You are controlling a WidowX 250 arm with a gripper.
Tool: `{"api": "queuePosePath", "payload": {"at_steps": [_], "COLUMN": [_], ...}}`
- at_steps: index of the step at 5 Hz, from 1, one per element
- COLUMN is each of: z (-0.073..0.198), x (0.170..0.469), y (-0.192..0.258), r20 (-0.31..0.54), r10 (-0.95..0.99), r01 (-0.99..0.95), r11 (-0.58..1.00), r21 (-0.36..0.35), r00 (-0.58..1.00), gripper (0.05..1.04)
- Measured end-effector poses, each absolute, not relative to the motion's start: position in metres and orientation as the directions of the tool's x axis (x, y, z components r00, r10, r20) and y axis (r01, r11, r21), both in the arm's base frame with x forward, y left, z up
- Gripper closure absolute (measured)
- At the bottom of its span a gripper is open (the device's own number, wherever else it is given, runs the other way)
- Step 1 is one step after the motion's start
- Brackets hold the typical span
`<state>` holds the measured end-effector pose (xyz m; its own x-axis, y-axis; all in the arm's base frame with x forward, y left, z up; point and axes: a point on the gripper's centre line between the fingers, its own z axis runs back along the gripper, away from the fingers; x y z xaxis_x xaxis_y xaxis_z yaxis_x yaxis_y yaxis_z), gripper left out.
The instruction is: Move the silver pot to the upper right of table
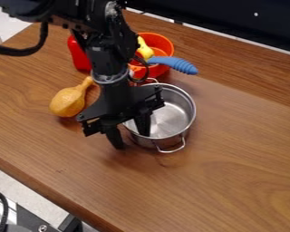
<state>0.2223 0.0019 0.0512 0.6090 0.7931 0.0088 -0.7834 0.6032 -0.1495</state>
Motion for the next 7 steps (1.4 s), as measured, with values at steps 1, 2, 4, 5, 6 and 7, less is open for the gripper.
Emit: {"api": "queuePosePath", "payload": {"at_steps": [1,2,4,5,6,7], "z": [0.057,0.062,0.079,0.088,0.092,0.094], "x": [0.225,0.225,0.237,0.251,0.266,0.283], "y": [0.000,0.001,-0.017,-0.042,-0.064,-0.084], "r20": [-0.007,0.072,0.041,0.051,0.002,-0.013], "r10": [0.753,0.746,0.669,0.645,0.633,0.643], "r01": [-0.746,-0.729,-0.655,-0.629,-0.621,-0.634], "r11": [0.650,0.663,0.737,0.757,0.761,0.752], "r21": [-0.145,-0.170,-0.164,-0.178,-0.187,-0.179], "r00": [0.657,0.662,0.742,0.762,0.774,0.766], "gripper": [0.874,1.005,1.029,1.029,1.029,1.029]}}
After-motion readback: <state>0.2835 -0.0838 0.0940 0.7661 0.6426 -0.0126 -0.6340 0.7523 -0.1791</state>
